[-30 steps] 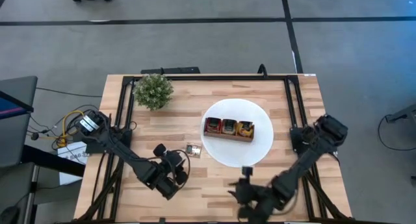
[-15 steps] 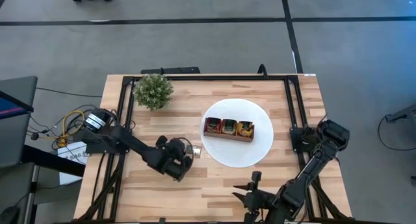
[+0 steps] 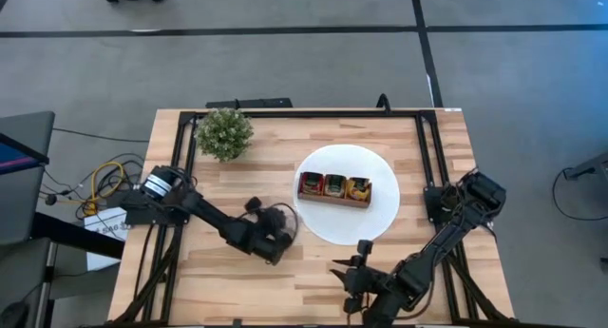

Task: Pick & Place Tea
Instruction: Put the brown tea bag into the middle section of the wooden organizer

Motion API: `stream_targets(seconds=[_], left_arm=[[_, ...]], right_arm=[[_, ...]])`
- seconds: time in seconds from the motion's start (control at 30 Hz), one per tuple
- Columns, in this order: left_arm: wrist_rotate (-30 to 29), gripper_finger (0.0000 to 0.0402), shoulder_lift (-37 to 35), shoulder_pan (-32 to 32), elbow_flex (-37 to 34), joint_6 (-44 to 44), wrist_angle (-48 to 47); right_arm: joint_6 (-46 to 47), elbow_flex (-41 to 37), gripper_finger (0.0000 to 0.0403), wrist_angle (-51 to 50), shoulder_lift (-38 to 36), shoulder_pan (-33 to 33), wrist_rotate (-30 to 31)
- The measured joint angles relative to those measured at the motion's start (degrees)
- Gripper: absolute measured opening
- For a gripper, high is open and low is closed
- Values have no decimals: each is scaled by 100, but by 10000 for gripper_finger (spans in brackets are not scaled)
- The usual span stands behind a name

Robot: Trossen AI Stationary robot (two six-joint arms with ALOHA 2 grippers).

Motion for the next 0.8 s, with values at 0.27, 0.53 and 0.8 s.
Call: stream_targets(seconds=[0.27, 0.53, 0.8], left_arm=[[1495, 0, 65, -243, 2, 3076, 2821], [1075, 0, -153, -982, 479, 4473, 3376], [2901, 0, -31, -1257, 646, 3544, 2228]], right_arm=[[99, 2, 102, 238, 0, -75, -550], [327, 0, 122, 478, 0, -944, -2277], [-432, -2, 228, 1364, 699, -1886, -3853]])
